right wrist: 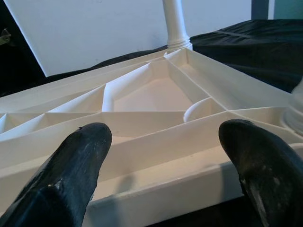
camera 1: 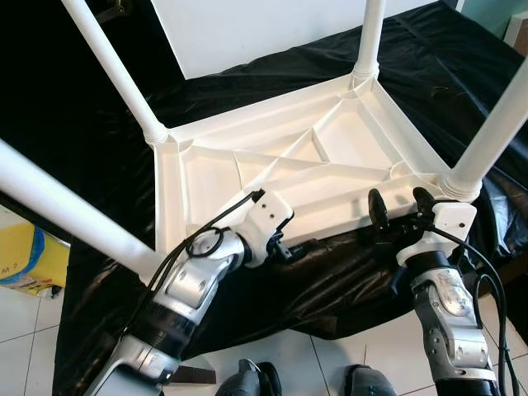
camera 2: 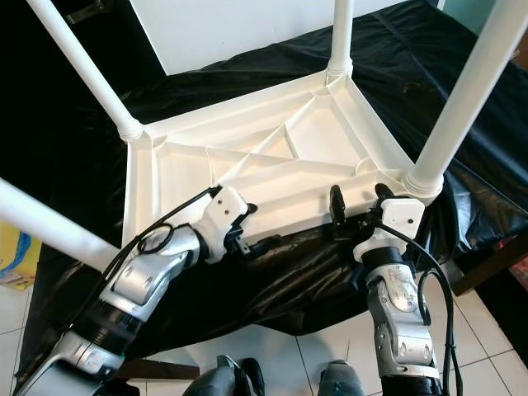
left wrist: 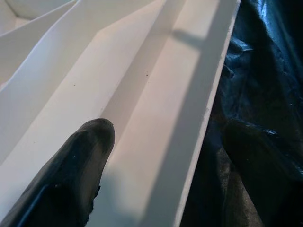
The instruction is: Building children table
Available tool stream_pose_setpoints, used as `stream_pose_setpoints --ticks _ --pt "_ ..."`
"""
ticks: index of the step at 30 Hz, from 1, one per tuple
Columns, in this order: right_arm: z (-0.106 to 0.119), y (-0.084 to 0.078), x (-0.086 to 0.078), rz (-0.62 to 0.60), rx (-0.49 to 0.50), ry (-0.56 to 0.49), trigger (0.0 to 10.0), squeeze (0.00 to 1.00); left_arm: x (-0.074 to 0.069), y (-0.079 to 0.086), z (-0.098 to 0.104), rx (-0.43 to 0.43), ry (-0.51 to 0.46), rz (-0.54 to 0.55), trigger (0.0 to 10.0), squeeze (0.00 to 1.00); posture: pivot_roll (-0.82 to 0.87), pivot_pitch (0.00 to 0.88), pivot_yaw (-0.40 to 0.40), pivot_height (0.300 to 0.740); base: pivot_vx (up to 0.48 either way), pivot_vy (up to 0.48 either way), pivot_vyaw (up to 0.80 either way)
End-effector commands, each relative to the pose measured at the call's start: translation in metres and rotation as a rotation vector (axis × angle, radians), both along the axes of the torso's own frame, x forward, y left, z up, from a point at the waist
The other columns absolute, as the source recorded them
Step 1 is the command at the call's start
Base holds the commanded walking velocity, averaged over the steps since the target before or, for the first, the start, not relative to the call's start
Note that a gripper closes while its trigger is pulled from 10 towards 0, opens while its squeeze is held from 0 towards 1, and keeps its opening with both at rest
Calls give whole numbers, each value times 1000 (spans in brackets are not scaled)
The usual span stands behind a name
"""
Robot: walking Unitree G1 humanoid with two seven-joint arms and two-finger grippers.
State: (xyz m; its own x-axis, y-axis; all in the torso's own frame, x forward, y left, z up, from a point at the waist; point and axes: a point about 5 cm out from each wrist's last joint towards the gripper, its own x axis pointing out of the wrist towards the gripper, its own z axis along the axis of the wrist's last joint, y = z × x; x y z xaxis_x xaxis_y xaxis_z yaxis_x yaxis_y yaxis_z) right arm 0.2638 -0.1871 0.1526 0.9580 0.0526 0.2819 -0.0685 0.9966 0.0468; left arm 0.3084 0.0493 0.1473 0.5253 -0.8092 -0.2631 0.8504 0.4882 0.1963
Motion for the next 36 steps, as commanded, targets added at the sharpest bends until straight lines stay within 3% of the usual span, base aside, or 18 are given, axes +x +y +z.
stream_pose_setpoints --ticks 1,8,14,15,16,17,19,20,23,25,32,36 --pt "1 2 0 9 10 2 10000 0 17 20 -10 36 -41 323 10000 0 -109 180 162 740 0 0 0" --pt "4 2 4 10 14 -7 10000 0 28 21 4 -46 -70 411 10000 0 -100 177 160 740 0 0 0" --pt "5 5 6 17 15 -10 10000 0 24 16 7 -98 -57 362 10000 0 -97 174 158 740 0 0 0" --pt "5 8 6 29 13 -12 10000 0 17 13 10 -130 -57 287 10000 0 -92 171 155 740 0 0 0" --pt "5 8 6 29 13 -12 10000 0 17 13 10 -130 -57 287 10000 0 -92 171 155 740 0 0 0" --pt "5 10 6 38 11 -12 10000 0 8 12 13 -153 -61 199 10000 0 -87 170 152 740 0 0 0" --pt "5 10 6 38 11 -12 10000 0 8 12 13 -153 -61 199 10000 0 -87 170 152 740 0 0 0" --pt "4 11 7 44 8 -10 10000 0 -3 15 17 -186 -47 121 10000 0 -82 169 149 740 0 0 0" --pt "5 12 8 48 6 -9 10000 0 -13 19 21 -201 -44 64 10000 0 -75 167 143 740 0 0 0" --pt "5 13 11 59 1 -6 10000 0 -32 26 29 -215 -57 -15 10000 0 -62 167 134 740 0 0 0" --pt "5 16 16 85 -11 -2 10000 0 -52 30 37 -209 -116 -47 10000 0 -44 170 112 740 0 0 0" --pt "6 16 17 91 -16 -2 10000 0 -56 33 38 -205 -127 -35 10000 0 -40 170 105 740 0 0 0"
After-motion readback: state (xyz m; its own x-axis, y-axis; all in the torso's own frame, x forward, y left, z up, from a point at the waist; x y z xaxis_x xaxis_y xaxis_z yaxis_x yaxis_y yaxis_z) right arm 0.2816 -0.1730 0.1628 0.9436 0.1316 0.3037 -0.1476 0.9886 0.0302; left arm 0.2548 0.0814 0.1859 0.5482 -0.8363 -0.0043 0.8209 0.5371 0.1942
